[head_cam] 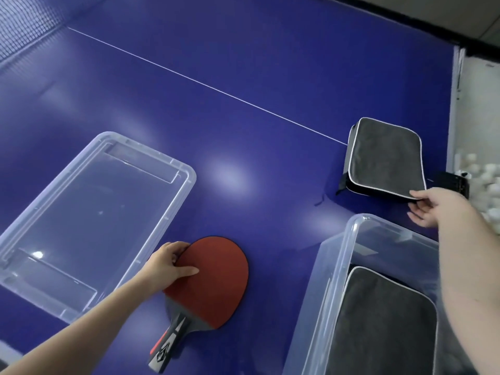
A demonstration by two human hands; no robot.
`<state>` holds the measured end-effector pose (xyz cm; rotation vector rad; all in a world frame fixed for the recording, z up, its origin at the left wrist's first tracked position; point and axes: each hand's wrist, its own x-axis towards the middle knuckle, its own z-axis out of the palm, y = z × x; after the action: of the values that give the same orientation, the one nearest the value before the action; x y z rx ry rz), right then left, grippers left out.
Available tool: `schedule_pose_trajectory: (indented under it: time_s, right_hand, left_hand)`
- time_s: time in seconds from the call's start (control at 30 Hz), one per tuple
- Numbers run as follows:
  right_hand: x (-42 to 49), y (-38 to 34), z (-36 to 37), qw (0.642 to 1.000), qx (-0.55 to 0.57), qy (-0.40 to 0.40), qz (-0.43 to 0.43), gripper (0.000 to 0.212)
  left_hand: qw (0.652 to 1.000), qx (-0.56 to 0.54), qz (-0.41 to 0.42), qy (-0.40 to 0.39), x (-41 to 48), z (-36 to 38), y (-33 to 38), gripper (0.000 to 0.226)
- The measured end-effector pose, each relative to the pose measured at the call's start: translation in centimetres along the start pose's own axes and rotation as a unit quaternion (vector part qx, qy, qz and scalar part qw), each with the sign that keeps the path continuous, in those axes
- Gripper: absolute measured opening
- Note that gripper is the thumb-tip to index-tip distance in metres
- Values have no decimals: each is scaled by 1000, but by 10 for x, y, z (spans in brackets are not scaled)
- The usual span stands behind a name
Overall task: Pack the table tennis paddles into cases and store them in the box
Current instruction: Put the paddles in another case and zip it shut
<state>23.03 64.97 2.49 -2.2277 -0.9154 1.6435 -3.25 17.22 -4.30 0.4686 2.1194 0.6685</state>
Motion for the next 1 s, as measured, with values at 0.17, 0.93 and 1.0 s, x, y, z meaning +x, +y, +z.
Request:
schedule_pose_trajectory:
  time_s: [0.17, 0.93, 1.0]
  right_hand:
    - [-37, -8, 3, 990, 118, -39, -69, 17]
    - [-349, 193, 173, 909, 45, -296, -289, 25]
    - [-359, 212, 189, 915, 32, -282, -286, 26]
  left_hand:
    - [999, 32, 4, -3, 2, 0, 0, 57]
    - [848, -514, 121, -48, -56, -198, 65, 42]
    - [843, -523, 127, -24, -59, -216, 52, 39]
